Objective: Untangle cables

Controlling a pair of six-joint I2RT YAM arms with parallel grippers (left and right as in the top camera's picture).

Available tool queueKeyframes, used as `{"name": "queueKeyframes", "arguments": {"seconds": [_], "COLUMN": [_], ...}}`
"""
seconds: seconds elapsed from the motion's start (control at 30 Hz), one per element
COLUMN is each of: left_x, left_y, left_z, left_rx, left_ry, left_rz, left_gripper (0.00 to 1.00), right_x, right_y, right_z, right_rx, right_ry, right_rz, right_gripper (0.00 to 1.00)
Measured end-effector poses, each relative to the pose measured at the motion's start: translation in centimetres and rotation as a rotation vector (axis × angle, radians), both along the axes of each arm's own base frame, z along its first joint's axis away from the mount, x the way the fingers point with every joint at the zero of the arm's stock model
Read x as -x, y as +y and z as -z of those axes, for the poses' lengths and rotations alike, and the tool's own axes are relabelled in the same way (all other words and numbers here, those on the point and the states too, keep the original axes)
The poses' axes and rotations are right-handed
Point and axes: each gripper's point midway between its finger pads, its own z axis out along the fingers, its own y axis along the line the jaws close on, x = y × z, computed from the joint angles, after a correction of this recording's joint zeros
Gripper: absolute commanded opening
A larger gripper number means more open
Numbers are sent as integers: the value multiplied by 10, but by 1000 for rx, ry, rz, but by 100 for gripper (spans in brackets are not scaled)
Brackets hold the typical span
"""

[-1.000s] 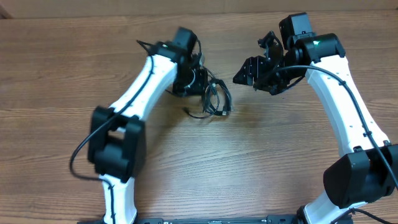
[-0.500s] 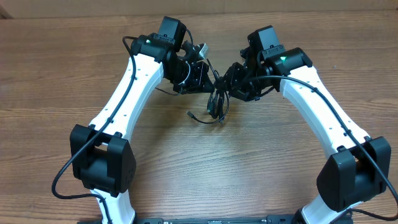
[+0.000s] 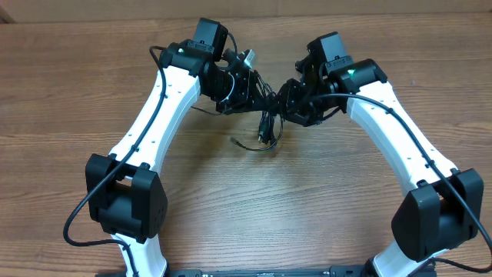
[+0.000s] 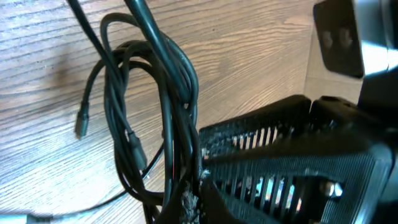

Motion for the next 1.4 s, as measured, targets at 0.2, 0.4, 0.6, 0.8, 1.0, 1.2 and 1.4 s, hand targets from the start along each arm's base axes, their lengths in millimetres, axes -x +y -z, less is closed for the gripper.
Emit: {"name": "queueKeyframes", "arguments": {"seconds": [0.2,0.4,0.6,0.8,1.0,1.2,1.4], "left_x": [-11,-35,-21,-41,-72,-66,-74], "left_y": [-1,64,67,92,113,117,104], "left_z": [-10,-19,5,41,117,175,180], "left_rx": [67,144,-25,-383,-558,-606,-568], "left_ry": [-27,38,23,-122,-44,147,139], "left_rz": [-10,-153,-110,-135,-252,-372,-393], "left_gripper": [4,4,85,70,62,52,36], "right_x": [14,14,16,19,21,21,21], "right_y": [1,-36,-43,-46,-47,-47,-47], "right_z": [23,49,51,52,52,52,52], "right_rx": [136,341,380,391,395,395,395], "right_ry": [-7,3,5,16,26,26,25], "right_rz": [-35,37,42,40,38,38,38], "right_gripper": [35,26,60,63,63,63,63]}}
